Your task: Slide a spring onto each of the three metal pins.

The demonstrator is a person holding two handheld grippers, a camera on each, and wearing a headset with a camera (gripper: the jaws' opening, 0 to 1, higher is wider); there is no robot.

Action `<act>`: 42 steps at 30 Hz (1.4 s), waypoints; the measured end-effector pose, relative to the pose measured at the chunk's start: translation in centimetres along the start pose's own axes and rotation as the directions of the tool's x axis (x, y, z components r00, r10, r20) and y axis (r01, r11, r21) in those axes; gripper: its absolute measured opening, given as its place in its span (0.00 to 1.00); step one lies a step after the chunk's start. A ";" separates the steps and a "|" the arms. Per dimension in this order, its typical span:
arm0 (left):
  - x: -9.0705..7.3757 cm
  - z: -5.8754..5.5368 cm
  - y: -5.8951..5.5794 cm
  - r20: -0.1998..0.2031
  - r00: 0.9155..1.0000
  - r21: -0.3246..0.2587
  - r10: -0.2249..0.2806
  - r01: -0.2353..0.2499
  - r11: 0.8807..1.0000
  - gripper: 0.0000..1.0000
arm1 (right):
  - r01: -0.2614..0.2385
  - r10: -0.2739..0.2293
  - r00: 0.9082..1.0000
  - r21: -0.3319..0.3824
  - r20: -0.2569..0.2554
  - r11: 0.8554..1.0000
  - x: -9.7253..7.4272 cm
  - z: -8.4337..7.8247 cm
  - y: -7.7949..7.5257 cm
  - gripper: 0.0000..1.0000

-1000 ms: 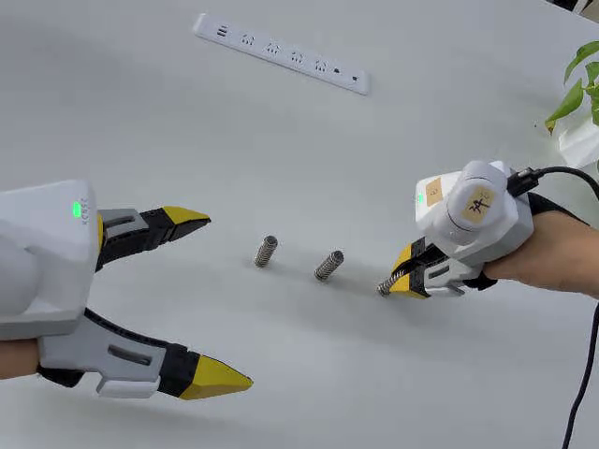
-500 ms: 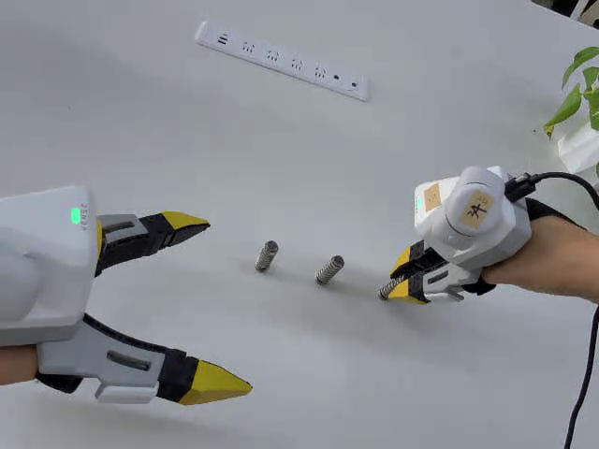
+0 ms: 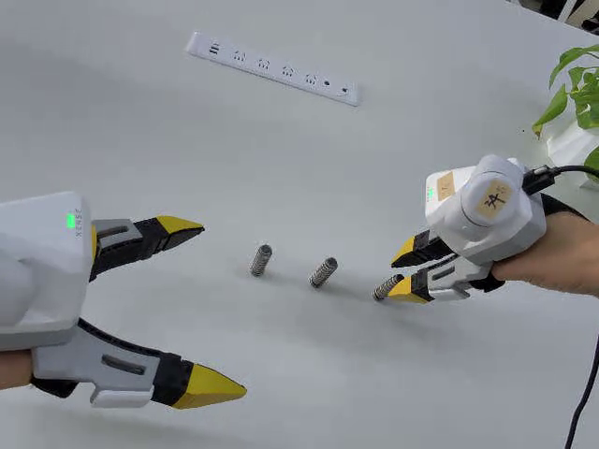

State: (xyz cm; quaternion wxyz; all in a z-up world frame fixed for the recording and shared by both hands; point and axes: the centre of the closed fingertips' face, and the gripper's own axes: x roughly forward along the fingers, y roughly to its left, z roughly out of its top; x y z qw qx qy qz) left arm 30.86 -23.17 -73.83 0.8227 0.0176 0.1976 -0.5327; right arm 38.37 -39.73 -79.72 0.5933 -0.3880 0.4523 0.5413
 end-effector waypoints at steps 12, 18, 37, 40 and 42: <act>0.0 0.3 -0.4 -0.025 1.000 0.022 -0.014 0.014 1.000 0.98 | 0.055 -0.072 0.987 0.121 0.143 0.991 -3.5 0.2 1.0 0.27; -0.1 0.4 -0.5 -0.038 0.999 0.035 -0.021 0.023 0.999 0.99 | 0.076 -0.113 0.972 0.178 0.206 0.981 -5.3 -0.4 2.5 0.32; -1.0 0.7 -0.5 -0.090 0.996 0.072 -0.017 0.024 0.997 0.99 | 0.049 -0.211 0.876 0.356 0.434 0.933 -7.4 -1.9 6.1 0.57; -1.0 0.5 -0.5 -0.099 0.995 0.078 -0.013 0.021 0.997 0.99 | 0.045 -0.216 0.863 0.358 0.456 0.933 -7.0 -2.5 6.6 0.68; -1.0 0.4 -0.5 -0.108 0.994 0.088 -0.013 0.022 0.996 0.99 | 0.038 -0.224 0.847 0.367 0.482 0.930 -6.8 -2.8 6.8 0.77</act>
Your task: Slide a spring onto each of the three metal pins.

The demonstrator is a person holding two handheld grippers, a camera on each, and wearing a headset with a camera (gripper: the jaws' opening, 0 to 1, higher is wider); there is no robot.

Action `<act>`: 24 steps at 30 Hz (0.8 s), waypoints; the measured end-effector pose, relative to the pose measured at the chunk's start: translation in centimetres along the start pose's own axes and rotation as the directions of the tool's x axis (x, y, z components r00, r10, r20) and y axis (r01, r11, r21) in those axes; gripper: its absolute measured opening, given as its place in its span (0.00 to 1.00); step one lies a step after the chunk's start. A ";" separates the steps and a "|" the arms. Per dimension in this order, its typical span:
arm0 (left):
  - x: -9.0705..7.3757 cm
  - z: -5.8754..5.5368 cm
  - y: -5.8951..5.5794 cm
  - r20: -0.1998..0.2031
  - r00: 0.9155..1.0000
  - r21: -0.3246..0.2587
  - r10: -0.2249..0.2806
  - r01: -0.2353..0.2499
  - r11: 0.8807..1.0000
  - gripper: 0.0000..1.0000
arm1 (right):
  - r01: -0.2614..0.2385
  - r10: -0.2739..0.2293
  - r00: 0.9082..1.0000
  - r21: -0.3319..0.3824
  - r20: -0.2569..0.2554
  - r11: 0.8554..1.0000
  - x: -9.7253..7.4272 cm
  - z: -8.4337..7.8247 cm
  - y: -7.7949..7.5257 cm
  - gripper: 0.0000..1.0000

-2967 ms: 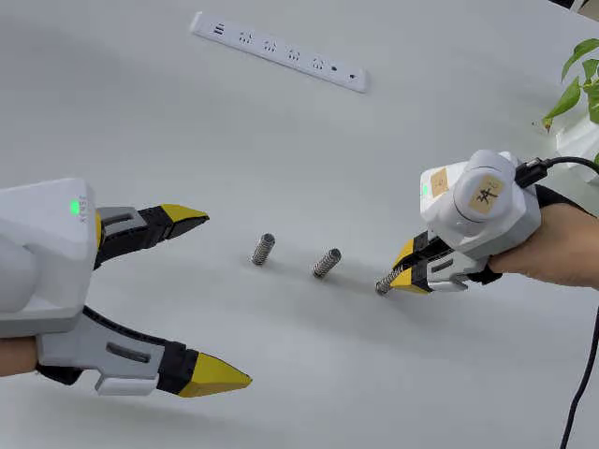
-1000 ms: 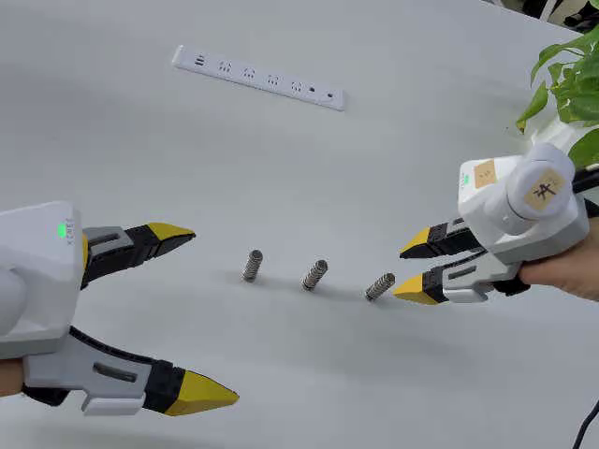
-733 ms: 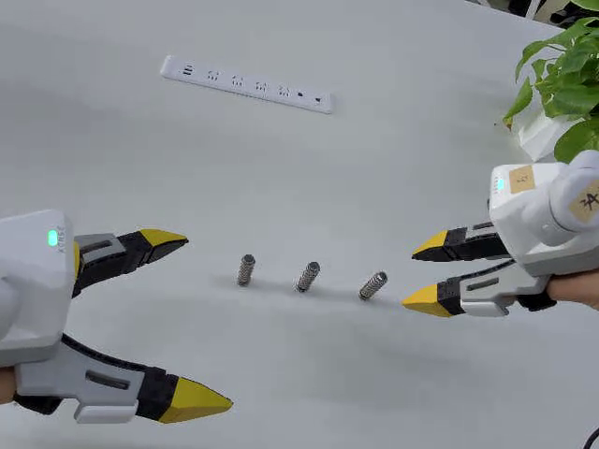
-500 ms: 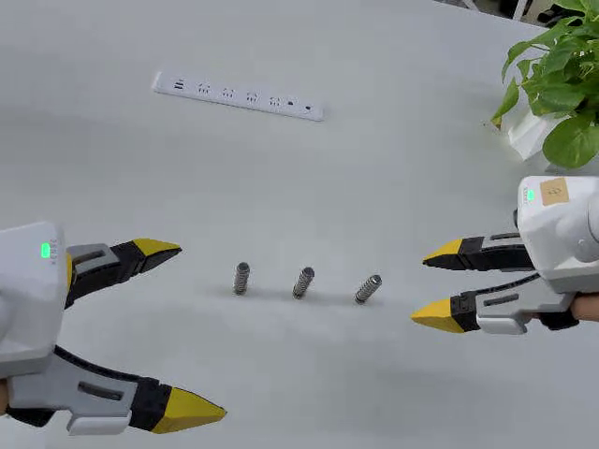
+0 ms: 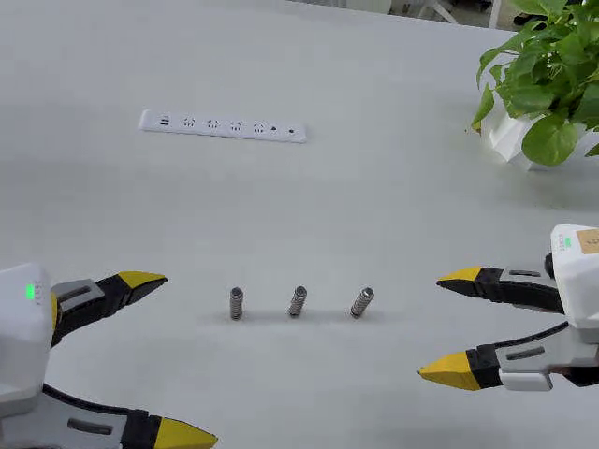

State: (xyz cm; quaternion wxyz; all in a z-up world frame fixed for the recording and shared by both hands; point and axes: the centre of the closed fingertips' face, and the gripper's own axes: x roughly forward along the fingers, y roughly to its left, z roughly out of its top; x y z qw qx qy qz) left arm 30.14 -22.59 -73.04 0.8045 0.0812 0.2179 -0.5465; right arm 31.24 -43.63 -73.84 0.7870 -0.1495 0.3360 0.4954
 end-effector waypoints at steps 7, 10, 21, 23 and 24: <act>0.1 -0.1 -0.1 -0.017 1.000 0.007 0.002 -0.002 1.000 0.99 | -0.003 0.001 0.997 0.030 0.074 1.000 -0.6 -1.2 0.4 0.94; 0.2 -0.2 -0.2 -0.024 1.000 0.010 0.001 -0.001 1.000 0.99 | 0.006 -0.011 0.994 0.044 0.110 0.999 -0.9 -1.3 0.3 0.99; 0.3 -0.7 -0.5 -0.035 0.999 -0.004 0.002 -0.002 1.000 0.99 | 0.026 -0.034 0.991 0.057 0.133 0.998 -1.3 -2.3 0.5 0.99; 0.3 -0.6 -0.5 -0.032 0.999 -0.007 0.001 -0.001 1.000 0.99 | 0.031 -0.039 0.990 0.059 0.132 0.998 -1.3 -2.3 0.5 0.99; 0.3 -0.5 -0.6 -0.033 0.999 -0.006 0.000 -0.001 1.000 0.99 | 0.035 -0.043 0.990 0.061 0.136 0.998 -1.4 -2.3 0.5 0.99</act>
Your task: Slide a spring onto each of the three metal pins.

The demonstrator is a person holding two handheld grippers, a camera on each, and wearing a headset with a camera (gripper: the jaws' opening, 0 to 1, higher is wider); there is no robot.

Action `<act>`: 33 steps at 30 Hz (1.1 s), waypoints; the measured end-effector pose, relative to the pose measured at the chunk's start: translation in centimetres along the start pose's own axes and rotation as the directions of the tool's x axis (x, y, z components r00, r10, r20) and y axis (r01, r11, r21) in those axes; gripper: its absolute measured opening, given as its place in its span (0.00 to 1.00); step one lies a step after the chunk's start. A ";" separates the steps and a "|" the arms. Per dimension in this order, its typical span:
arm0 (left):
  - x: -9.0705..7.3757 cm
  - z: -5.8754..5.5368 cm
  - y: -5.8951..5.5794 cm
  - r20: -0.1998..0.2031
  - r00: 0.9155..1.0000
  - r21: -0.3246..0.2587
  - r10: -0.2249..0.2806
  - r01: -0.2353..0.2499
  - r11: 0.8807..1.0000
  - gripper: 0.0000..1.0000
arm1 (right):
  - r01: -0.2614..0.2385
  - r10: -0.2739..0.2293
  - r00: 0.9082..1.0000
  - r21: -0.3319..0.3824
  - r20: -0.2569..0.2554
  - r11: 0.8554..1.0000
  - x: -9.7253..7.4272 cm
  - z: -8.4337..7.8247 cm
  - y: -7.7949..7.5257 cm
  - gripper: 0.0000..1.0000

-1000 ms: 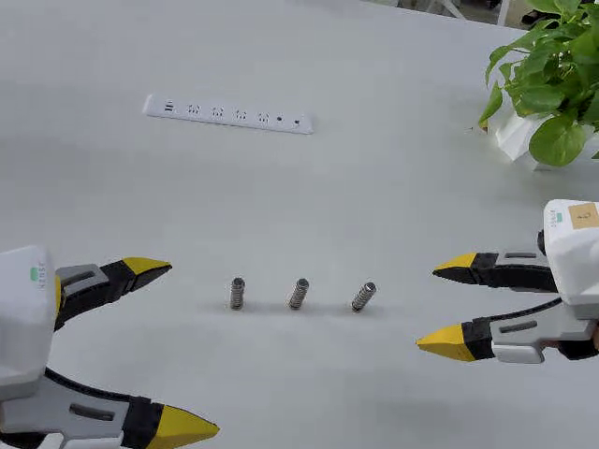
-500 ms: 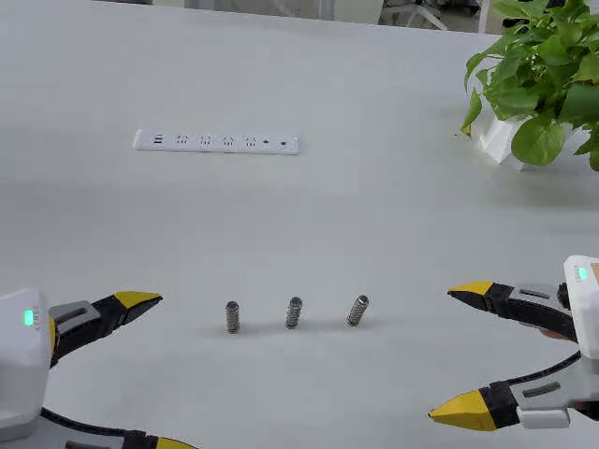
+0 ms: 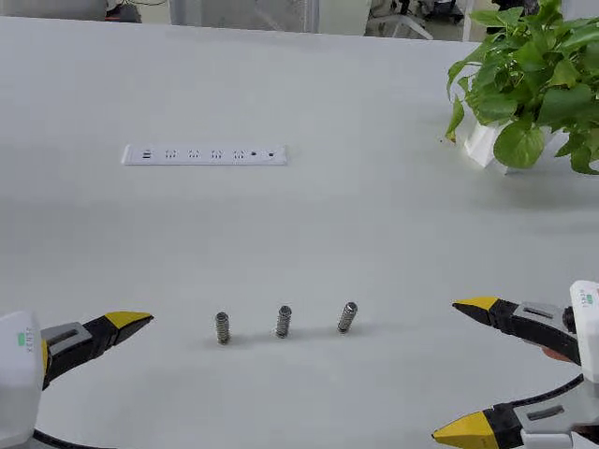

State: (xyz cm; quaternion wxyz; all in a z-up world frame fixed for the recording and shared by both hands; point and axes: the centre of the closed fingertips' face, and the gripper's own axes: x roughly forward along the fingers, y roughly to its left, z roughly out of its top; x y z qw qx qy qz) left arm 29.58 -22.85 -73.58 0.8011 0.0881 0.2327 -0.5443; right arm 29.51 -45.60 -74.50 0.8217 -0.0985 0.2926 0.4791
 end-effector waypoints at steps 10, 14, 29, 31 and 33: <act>-0.1 0.1 -0.3 -0.006 1.000 0.007 -0.006 0.006 1.000 0.99 | 0.009 -0.009 1.000 -0.004 0.020 1.000 -0.2 0.3 0.2 0.99; -0.2 0.1 -0.3 -0.006 1.000 0.007 -0.004 0.004 1.000 0.99 | 0.009 -0.009 1.000 -0.005 0.023 1.000 -0.2 0.4 0.3 0.99; -0.2 -0.3 -0.4 -0.012 1.000 0.006 -0.009 0.009 1.000 0.99 | -0.002 0.002 1.000 -0.013 0.024 1.000 0.1 0.7 0.6 0.99; -0.1 -0.3 -0.3 -0.012 1.000 0.005 -0.009 0.009 1.000 0.99 | -0.006 0.006 1.000 -0.015 0.022 1.000 0.1 0.7 0.6 0.99; -0.1 -0.3 -0.2 -0.011 1.000 0.005 -0.008 0.008 1.000 0.99 | -0.007 0.007 1.000 -0.017 0.020 1.000 0.1 0.6 0.6 0.99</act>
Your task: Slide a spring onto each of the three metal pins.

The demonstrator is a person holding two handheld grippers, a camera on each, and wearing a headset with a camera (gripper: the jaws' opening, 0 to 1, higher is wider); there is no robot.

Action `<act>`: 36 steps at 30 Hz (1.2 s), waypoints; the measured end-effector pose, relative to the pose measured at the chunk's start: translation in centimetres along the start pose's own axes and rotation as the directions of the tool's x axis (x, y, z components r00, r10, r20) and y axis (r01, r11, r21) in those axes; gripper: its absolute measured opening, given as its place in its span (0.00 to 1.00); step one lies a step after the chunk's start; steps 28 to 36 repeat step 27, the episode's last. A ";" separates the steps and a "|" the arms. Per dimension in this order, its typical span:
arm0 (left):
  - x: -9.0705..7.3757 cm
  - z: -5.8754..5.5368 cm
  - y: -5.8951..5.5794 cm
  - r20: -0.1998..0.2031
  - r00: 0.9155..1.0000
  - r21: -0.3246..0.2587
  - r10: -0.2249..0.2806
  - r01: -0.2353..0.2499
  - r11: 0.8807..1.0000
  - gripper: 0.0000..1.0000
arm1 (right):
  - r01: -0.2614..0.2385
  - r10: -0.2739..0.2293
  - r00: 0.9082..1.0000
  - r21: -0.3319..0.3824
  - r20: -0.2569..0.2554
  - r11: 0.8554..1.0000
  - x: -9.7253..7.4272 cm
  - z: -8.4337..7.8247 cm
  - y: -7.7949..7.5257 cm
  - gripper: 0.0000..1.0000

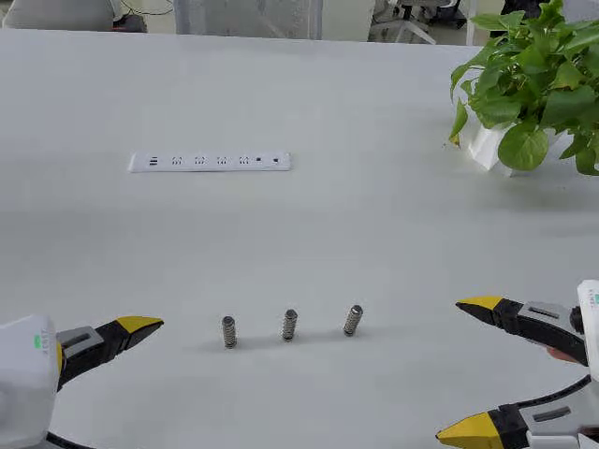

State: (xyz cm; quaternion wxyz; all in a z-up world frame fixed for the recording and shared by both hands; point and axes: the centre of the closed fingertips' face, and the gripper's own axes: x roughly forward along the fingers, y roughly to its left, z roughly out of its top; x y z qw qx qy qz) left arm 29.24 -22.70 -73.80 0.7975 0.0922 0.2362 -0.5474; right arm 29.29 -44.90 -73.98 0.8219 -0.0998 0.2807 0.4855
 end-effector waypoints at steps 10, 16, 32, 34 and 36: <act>0.1 0.1 0.1 0.002 1.000 -0.002 0.000 0.000 1.000 0.99 | -0.002 0.002 1.000 0.005 -0.003 1.000 -0.1 -0.1 0.1 0.99; 0.1 0.2 0.1 0.001 1.000 -0.001 0.000 0.000 1.000 0.99 | -0.001 0.001 1.000 0.010 -0.003 1.000 -0.1 -0.3 0.1 0.98; 0.0 0.4 -0.1 0.000 1.000 0.001 -0.001 0.001 1.000 0.99 | 0.004 -0.003 1.000 0.009 -0.003 1.000 -0.3 -0.5 -0.2 0.98; 0.0 0.4 -0.1 0.000 1.000 0.001 -0.001 0.001 1.000 0.99 | 0.004 -0.003 1.000 0.009 -0.003 1.000 -0.3 -0.5 -0.2 0.98; 0.0 0.4 -0.1 0.000 1.000 0.001 -0.001 0.001 1.000 0.99 | 0.004 -0.003 1.000 0.009 -0.003 1.000 -0.3 -0.5 -0.2 0.98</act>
